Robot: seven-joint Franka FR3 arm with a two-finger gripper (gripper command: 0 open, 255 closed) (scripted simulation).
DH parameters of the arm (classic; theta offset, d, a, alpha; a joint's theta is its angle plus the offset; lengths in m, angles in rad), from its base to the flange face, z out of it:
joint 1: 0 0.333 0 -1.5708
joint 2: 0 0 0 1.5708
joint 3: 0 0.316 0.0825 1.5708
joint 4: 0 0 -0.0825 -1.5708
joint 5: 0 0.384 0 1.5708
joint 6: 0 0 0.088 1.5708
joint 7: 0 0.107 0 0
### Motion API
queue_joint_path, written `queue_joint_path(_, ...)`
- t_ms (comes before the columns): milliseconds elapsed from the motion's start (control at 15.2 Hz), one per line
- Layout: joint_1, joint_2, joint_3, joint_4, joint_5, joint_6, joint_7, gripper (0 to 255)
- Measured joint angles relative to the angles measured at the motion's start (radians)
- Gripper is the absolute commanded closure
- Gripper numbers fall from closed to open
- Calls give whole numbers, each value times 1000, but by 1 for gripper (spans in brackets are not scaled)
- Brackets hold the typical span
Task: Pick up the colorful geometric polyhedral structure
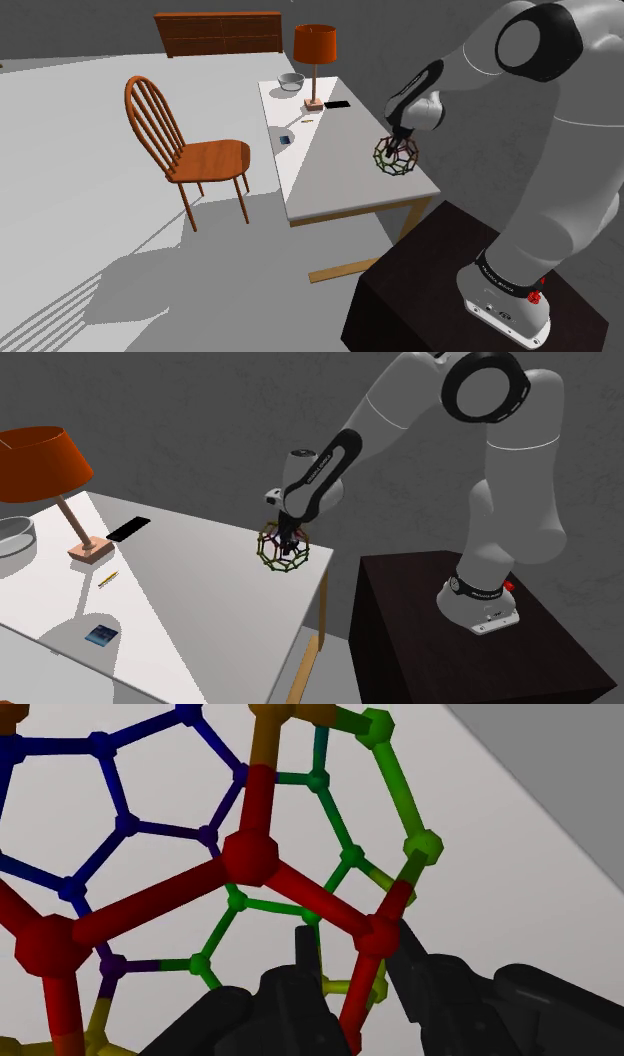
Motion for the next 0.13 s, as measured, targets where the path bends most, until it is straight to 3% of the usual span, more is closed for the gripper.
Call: queue_joint_path(132,8,-19,-12,-2,-18,-16,14,255)
